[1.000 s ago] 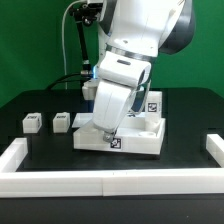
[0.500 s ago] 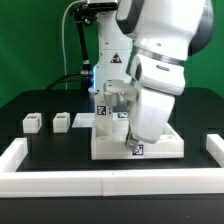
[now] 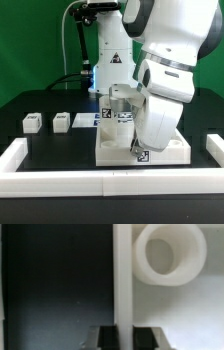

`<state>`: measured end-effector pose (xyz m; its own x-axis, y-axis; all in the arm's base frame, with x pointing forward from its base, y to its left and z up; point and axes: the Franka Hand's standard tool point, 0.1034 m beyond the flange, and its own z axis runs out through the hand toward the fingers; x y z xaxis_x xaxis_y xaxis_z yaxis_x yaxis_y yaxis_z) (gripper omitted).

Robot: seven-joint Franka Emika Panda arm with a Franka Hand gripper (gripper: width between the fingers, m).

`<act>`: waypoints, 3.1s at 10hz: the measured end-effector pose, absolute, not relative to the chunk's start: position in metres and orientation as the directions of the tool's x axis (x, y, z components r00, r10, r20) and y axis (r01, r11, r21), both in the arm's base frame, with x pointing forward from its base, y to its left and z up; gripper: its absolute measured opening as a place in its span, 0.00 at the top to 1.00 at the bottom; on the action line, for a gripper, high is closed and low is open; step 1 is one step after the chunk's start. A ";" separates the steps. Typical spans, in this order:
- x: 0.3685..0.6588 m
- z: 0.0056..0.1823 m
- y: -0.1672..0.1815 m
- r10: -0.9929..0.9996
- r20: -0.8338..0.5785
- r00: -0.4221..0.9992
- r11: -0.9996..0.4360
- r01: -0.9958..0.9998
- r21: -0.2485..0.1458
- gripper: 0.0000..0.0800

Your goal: Assemble square table

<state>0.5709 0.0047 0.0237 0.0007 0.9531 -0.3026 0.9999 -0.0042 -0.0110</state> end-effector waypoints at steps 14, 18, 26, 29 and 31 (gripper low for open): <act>0.628 0.023 0.053 0.938 -0.341 0.055 -0.058 0.998 -0.001 0.92; 0.617 0.018 0.047 0.933 -0.356 0.054 -0.072 0.997 -0.039 0.68; 0.600 0.022 0.045 0.924 -0.379 0.048 -0.095 0.990 -0.106 0.19; 0.594 0.068 0.039 0.933 -0.338 0.126 -0.139 0.990 -0.014 0.19; 0.587 0.099 0.033 0.933 -0.309 0.185 -0.187 0.982 0.023 0.19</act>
Offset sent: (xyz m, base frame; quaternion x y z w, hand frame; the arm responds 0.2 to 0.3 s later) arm 0.0381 0.0462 -0.0078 0.0187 0.0191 0.0134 0.9996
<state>0.5870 0.0334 0.0987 0.1852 0.9329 -0.3089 0.9820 -0.1874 0.0229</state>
